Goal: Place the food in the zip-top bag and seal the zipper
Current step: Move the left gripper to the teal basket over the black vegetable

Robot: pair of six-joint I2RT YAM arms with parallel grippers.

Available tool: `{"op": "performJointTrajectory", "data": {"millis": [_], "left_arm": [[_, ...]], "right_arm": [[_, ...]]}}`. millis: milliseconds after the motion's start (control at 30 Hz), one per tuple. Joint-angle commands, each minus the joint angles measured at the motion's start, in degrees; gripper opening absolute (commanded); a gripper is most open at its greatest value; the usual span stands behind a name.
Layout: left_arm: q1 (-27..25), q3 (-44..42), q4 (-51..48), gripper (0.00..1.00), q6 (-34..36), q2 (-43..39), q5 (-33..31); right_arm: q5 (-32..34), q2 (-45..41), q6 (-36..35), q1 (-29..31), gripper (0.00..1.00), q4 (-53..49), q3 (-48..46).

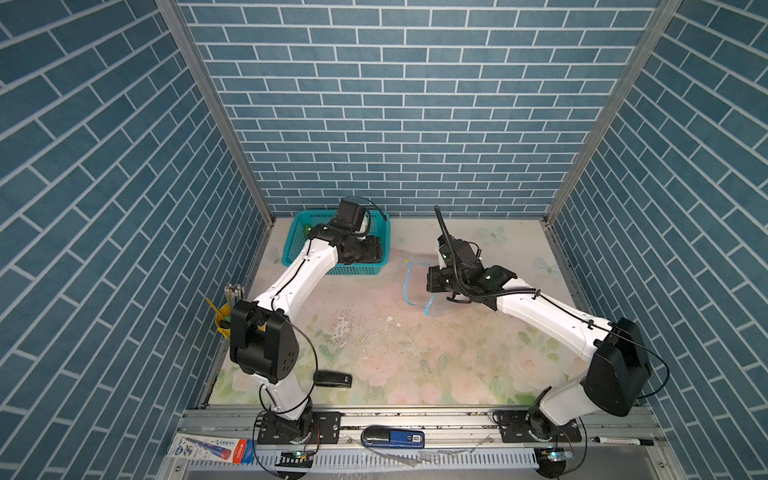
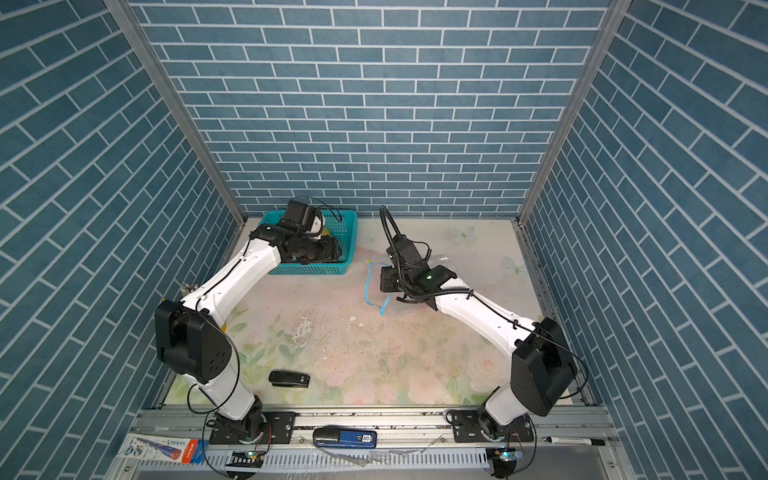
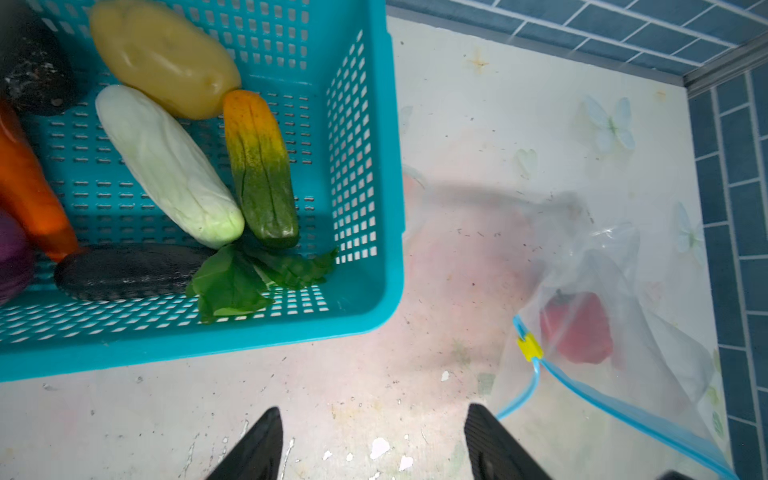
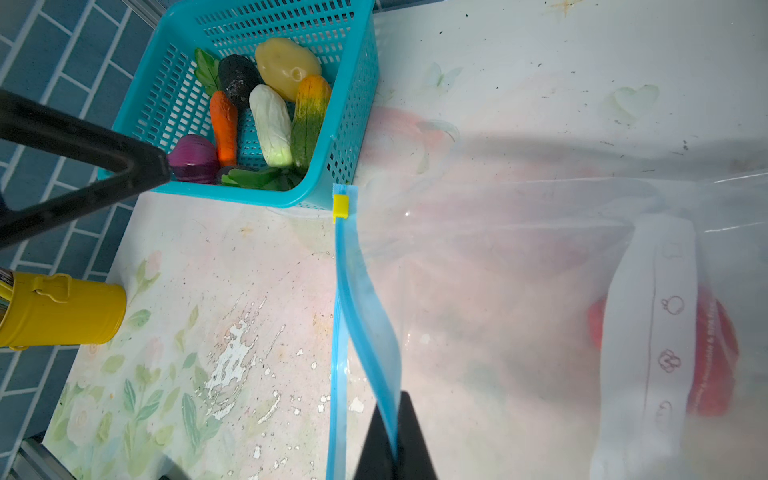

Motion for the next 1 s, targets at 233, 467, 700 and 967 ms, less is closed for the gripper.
{"op": "performJointTrajectory", "data": {"millis": [233, 467, 700, 967], "left_arm": [[6.8, 7.0, -2.6, 0.71, 0.7, 8.5, -4.1], [12.3, 11.2, -2.6, 0.70, 1.6, 13.7, -6.1], [16.8, 19.3, -3.5, 0.69, 2.2, 20.6, -7.3], [19.9, 30.5, -4.7, 0.68, 1.8, 30.8, -5.9]], "right_arm": [[-1.9, 1.2, -0.2, -0.4, 0.00, 1.4, 0.0], [-3.4, 2.2, 0.0, -0.6, 0.00, 2.7, -0.6], [-3.8, 2.6, -0.3, -0.8, 0.00, 2.7, -0.8], [-4.2, 3.3, -0.3, -1.1, 0.00, 2.7, -0.6]]}}
